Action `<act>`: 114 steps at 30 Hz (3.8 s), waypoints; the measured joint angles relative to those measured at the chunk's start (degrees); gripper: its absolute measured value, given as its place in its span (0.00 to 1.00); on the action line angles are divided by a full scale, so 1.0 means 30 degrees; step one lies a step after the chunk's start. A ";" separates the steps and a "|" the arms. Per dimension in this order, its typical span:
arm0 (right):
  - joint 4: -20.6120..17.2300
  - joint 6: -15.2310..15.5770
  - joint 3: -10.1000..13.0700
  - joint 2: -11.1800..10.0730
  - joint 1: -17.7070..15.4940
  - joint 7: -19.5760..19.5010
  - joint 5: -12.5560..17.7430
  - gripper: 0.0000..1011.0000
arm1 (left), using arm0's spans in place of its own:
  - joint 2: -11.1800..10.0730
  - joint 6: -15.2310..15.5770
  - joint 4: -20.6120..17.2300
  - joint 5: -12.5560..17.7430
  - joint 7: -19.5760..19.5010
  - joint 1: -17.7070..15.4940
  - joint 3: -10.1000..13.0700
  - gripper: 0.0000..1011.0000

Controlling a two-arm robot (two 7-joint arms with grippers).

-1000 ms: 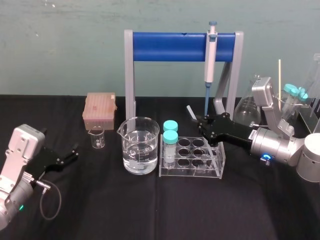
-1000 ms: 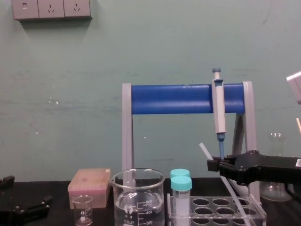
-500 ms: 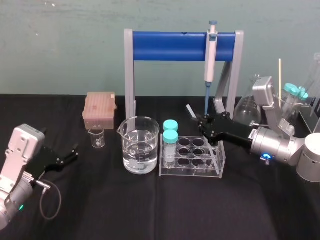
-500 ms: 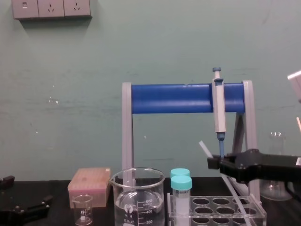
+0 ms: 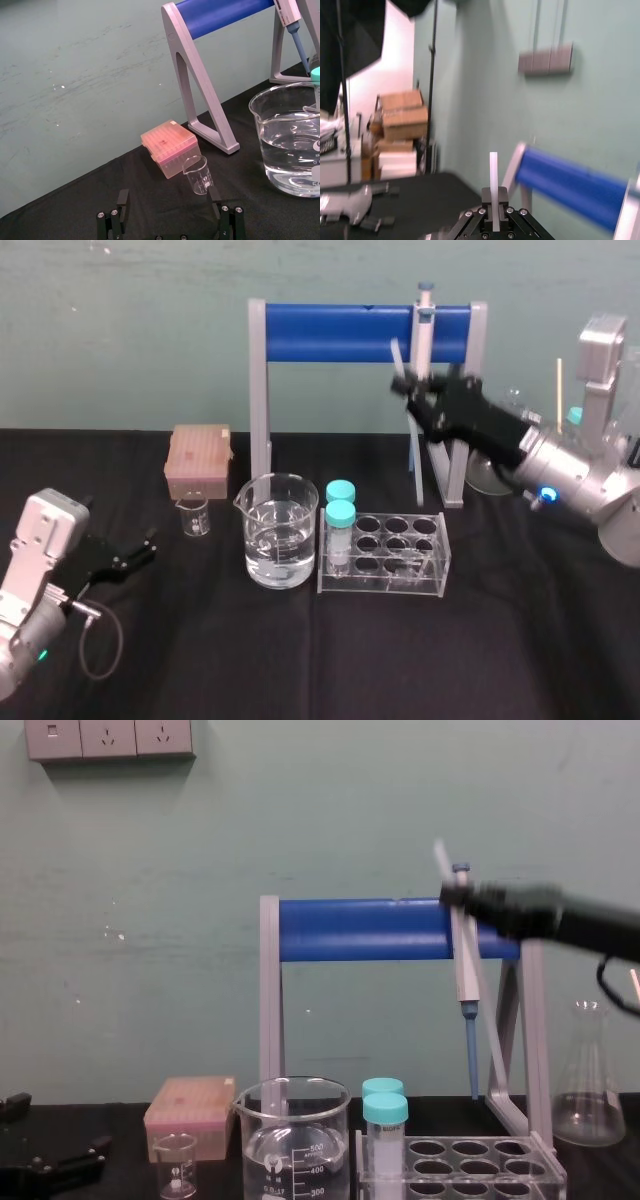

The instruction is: Pick up the stirring rod with one hand, then place it down.

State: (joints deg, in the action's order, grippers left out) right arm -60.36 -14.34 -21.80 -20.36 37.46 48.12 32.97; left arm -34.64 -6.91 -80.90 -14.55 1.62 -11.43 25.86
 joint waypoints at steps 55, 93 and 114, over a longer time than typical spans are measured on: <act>-0.2552 -0.4543 0.2283 0.0067 -0.4716 -0.2686 -0.0414 0.06 | 0.0000 0.0000 0.0000 0.0002 0.0001 0.0001 -0.0001 0.99; -0.2528 -0.4559 0.2266 0.0067 -0.4689 -0.2650 -0.0413 0.06 | 0.0000 0.0000 0.0001 0.0000 0.0001 0.0001 0.0000 0.99; -0.2530 -0.4559 0.2266 0.0067 -0.4690 -0.2651 -0.0415 0.06 | 0.0000 0.0001 0.0001 0.0001 0.0000 0.0001 0.0000 0.99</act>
State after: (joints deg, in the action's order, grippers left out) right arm -67.95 -28.02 -15.00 -20.16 23.38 40.16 31.73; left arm -34.64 -6.90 -80.90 -14.55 1.62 -11.43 25.86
